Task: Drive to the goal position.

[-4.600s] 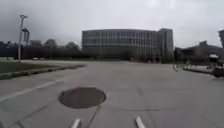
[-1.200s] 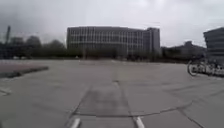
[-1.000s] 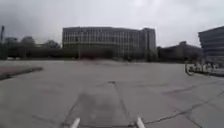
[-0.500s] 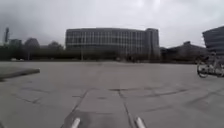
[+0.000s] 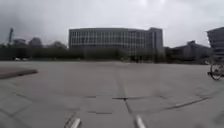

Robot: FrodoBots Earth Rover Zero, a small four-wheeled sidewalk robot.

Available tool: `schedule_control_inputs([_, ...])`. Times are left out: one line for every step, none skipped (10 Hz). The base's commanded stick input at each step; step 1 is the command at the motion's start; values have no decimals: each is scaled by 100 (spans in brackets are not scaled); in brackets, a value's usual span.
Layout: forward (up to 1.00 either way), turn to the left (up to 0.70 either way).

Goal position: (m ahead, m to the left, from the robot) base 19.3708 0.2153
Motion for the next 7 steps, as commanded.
schedule_control_inputs([100, 5])
schedule_control_inputs([100, 5])
schedule_control_inputs([100, 5])
schedule_control_inputs([100, 5])
schedule_control_inputs([100, 1])
schedule_control_inputs([100, -32])
schedule_control_inputs([100, -35])
